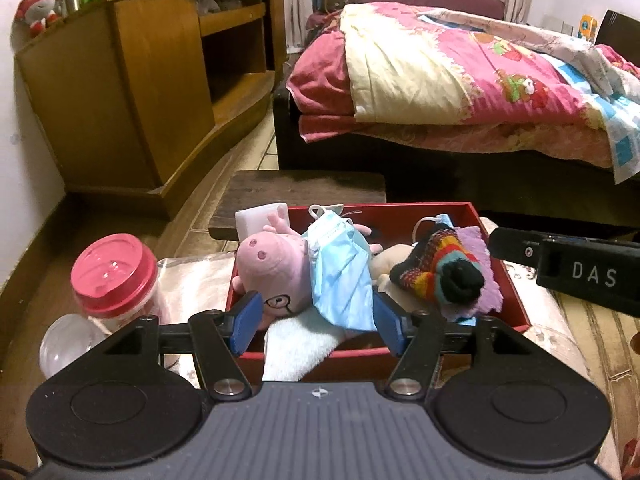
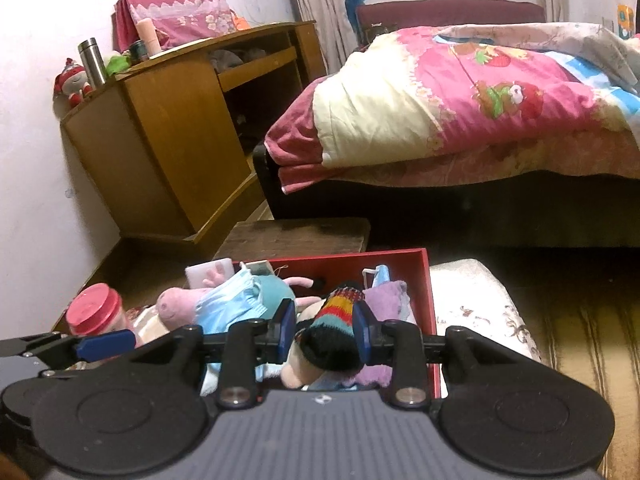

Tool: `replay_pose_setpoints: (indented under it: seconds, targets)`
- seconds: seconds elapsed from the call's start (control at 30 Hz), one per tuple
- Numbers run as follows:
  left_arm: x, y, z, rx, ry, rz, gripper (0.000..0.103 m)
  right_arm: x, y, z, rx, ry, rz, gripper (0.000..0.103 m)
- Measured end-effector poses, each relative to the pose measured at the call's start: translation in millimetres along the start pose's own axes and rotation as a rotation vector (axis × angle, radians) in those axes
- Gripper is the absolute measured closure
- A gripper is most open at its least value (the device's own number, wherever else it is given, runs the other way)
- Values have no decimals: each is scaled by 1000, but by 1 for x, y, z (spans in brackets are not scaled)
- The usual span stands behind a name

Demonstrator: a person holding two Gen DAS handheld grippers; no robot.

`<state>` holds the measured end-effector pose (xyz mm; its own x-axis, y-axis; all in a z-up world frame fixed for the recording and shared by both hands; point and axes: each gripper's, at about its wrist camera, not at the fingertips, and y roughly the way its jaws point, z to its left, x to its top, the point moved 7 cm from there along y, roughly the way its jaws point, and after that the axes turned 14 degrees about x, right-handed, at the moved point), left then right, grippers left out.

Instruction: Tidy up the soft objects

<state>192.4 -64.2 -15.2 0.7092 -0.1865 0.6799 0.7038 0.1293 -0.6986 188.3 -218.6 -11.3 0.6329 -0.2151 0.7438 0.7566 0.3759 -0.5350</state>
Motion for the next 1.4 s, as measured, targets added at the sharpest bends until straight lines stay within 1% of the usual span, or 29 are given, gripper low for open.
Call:
replay_pose_setpoints:
  seconds: [0.23,0.37,0.53,0.67,0.83,1.4]
  targets:
    - [-15,-19,10,-10,-5,-7,41,-13,-19,14,1,-29,5,95]
    - [-23,-30,15,-31,-27,-11,41,-23,-28,21,5,-40,9,95]
    - [-31,-44,17,-37,-19,-24,40,-34,-42,27,-3,-59,8,95]
    - [-42,-54,19,-50,-34,-17,40,-43,-54,33,7,-68,7,95]
    - [-53,-67,20,-42,-22,-26,39,-48,-69,41,2,-96,-17,95]
    - [-89,-90,40,-45,-73,7,38,-81,-101,66,82,-70,-21,94]
